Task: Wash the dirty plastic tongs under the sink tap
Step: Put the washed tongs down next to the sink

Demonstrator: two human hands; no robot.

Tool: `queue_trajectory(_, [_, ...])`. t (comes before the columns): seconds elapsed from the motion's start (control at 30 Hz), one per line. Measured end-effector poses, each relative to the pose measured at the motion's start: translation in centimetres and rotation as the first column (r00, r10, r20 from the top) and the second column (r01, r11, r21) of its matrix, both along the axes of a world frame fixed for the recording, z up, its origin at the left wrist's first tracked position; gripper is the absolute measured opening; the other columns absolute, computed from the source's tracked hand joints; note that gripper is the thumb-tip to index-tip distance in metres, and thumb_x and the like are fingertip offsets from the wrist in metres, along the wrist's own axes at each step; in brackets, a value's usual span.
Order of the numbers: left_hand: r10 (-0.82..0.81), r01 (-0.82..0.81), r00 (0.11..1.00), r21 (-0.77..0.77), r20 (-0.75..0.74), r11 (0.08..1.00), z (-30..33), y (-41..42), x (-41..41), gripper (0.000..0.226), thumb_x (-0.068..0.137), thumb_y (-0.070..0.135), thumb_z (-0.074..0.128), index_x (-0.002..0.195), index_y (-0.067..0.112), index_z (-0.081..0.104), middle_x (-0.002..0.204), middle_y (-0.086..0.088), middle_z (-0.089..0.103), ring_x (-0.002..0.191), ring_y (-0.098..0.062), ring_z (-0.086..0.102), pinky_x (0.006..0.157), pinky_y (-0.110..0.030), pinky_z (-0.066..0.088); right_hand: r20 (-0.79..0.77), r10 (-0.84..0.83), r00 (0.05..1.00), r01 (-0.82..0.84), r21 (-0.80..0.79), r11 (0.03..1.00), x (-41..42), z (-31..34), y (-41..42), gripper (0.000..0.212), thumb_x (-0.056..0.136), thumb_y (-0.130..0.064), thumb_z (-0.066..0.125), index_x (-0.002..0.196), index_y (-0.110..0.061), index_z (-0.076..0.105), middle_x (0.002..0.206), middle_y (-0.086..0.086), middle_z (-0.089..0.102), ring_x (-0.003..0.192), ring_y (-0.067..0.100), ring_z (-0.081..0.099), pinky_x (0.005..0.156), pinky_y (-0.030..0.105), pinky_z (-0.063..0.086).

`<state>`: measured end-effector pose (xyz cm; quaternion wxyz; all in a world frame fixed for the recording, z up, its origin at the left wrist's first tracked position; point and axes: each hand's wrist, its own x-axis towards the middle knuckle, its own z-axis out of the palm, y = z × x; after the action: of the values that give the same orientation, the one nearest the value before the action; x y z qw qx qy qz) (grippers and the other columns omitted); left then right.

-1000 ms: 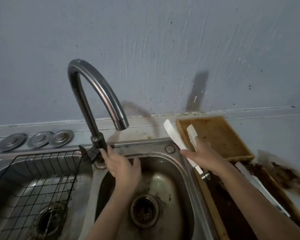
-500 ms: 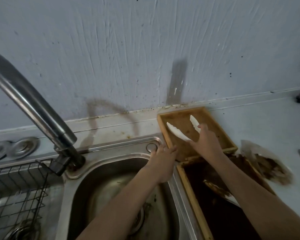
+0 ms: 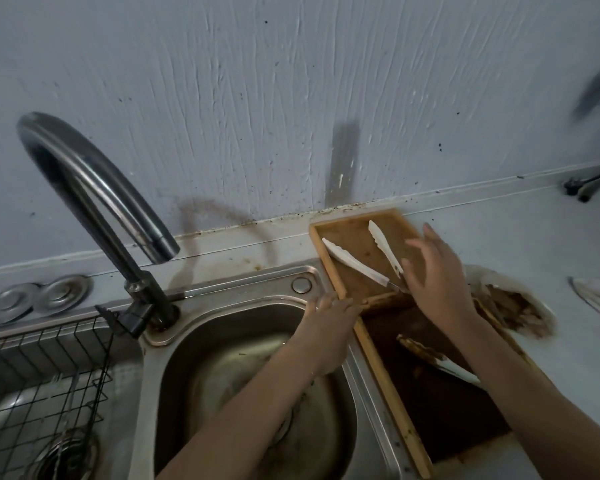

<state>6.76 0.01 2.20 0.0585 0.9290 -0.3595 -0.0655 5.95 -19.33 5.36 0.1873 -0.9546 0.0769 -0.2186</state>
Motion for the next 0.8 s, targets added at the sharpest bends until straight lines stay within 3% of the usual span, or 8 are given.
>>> queue_trajectory(0.07, [-0.028,0.028,0.999,-0.033,0.017,0.999,-0.1,-0.1,-1.5,0.059,0.089,0.012,0.052,0.144,0.021,0.031,0.153,0.0,0.031,0.145,-0.024,0.016,0.117,-0.048,0.011,0.111,-0.05,0.993,0.06,-0.09,0.994,-2.9,0.4,-0.8,0.026,0.087,-0.016,0.058,0.113,-0.008,0.059,0.135,0.014,0.051,0.122,0.028,0.049,0.107,0.05,0.029])
queue_trajectory(0.13, [-0.064,0.064,0.998,-0.03,0.022,0.997,-0.5,-0.3,-3.2,0.059,0.089,0.011,0.052,0.143,0.022,0.032,0.153,0.002,0.031,0.146,-0.022,0.014,0.117,-0.048,0.009,0.104,-0.102,0.989,0.118,-0.158,0.98,-5.9,-0.2,-1.6,0.022,0.086,-0.015,0.058,0.107,-0.007,0.062,0.123,0.015,0.061,0.112,0.031,0.056,0.102,0.052,0.033])
queue_trajectory(0.3, [-0.096,0.096,0.995,-0.016,0.027,0.995,-0.8,-0.3,-5.5,0.053,0.087,0.005,0.049,0.137,0.019,0.044,0.146,-0.001,0.043,0.139,-0.026,0.028,0.113,-0.049,0.02,-0.198,-0.221,0.955,0.177,-0.217,0.96,-11.4,-2.9,-2.8,0.026,0.088,-0.033,0.05,0.102,-0.017,0.065,0.112,0.006,0.066,0.106,0.028,0.058,0.098,0.051,0.034])
queue_trajectory(0.4, [-0.097,0.097,0.995,0.023,-0.006,0.995,-0.5,-0.2,-6.0,0.059,0.086,0.002,0.048,0.142,0.016,0.038,0.151,-0.004,0.036,0.139,-0.029,0.028,0.112,-0.051,0.026,-0.426,-0.278,0.861,0.192,-0.234,0.953,-13.2,-3.7,-2.8,0.034,0.087,-0.05,0.044,0.103,-0.026,0.063,0.122,0.0,0.06,0.117,0.023,0.051,0.103,0.048,0.029])
queue_trajectory(0.5, [-0.109,0.113,0.992,0.059,-0.068,0.992,-0.2,0.0,-6.1,0.065,0.085,0.002,0.05,0.146,0.016,0.03,0.156,-0.004,0.026,0.142,-0.029,0.022,0.113,-0.051,0.026,-0.515,-0.281,0.81,0.162,-0.265,0.951,-13.8,-4.1,-2.9,0.03,0.088,-0.048,0.047,0.105,-0.03,0.062,0.131,-0.001,0.053,0.124,0.025,0.043,0.104,0.047,0.03])
queue_trajectory(0.6, [-0.116,0.125,0.986,0.07,-0.117,0.99,-0.1,0.3,-6.1,0.066,0.086,0.002,0.049,0.147,0.017,0.029,0.156,-0.003,0.025,0.142,-0.029,0.022,0.112,-0.051,0.026,-0.542,-0.293,0.787,0.162,-0.276,0.947,-13.5,-3.9,-3.0,0.02,0.089,-0.036,0.051,0.105,-0.03,0.062,0.14,0.002,0.044,0.129,0.027,0.038,0.107,0.047,0.029])
queue_trajectory(0.67, [-0.116,0.126,0.986,0.081,-0.122,0.989,0.1,0.6,-6.1,0.061,0.086,0.002,0.049,0.144,0.016,0.034,0.15,-0.007,0.036,0.138,-0.03,0.028,0.111,-0.05,0.028,-0.546,-0.293,0.785,0.174,-0.259,0.95,-13.2,-3.8,-3.1,0.016,0.089,-0.032,0.053,0.1,-0.029,0.064,0.137,0.0,0.046,0.125,0.026,0.042,0.105,0.046,0.032])
queue_trajectory(0.8, [-0.087,0.086,0.992,-0.011,-0.096,0.996,0.5,1.7,-5.8,0.054,0.083,0.0,0.049,0.135,0.017,0.046,0.131,-0.009,0.053,0.127,-0.028,0.042,0.106,-0.049,0.036,-0.39,-0.267,0.881,0.259,-0.075,0.963,-13.3,-3.1,-3.3,0.009,0.085,-0.022,0.06,0.077,-0.026,0.062,0.105,0.003,0.063,0.09,0.022,0.055,0.083,0.04,0.046])
